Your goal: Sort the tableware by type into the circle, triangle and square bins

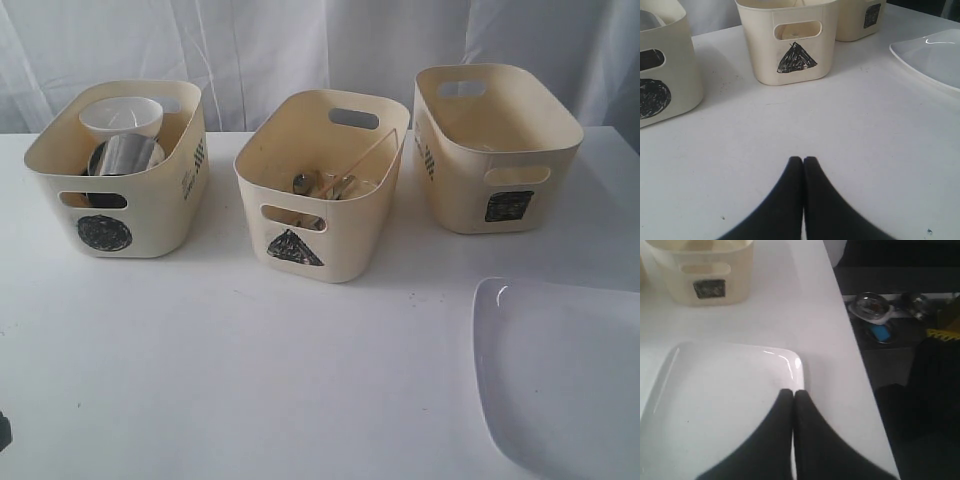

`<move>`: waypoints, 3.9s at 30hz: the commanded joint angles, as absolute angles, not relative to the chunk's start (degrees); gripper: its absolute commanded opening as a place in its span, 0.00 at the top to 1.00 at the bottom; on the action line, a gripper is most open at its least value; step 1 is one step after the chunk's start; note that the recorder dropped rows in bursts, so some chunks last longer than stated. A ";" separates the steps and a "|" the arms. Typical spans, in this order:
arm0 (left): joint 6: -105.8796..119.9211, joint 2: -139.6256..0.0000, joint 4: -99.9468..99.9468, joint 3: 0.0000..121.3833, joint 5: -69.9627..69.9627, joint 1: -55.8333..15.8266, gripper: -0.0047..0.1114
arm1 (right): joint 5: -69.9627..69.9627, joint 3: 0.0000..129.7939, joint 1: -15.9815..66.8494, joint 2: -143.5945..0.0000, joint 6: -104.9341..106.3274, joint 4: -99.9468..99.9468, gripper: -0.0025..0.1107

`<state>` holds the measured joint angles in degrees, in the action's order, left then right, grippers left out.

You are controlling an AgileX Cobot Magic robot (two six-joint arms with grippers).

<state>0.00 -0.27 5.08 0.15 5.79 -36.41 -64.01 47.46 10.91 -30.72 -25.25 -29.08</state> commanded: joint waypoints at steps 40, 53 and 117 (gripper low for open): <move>0.00 0.00 5.72 0.00 5.65 -36.71 0.96 | -49.29 42.91 -5.31 -61.92 -15.19 -14.20 0.98; 0.00 0.00 5.72 0.00 5.65 -36.71 0.96 | -40.74 34.97 -22.77 -60.07 11.80 13.90 0.98; 0.00 0.00 5.72 0.00 5.65 -36.71 0.96 | -40.87 31.56 -15.83 -53.79 11.43 9.81 0.65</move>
<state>0.00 -0.27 5.08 0.15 5.79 -36.41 -40.15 29.85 -19.90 -54.14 12.93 11.29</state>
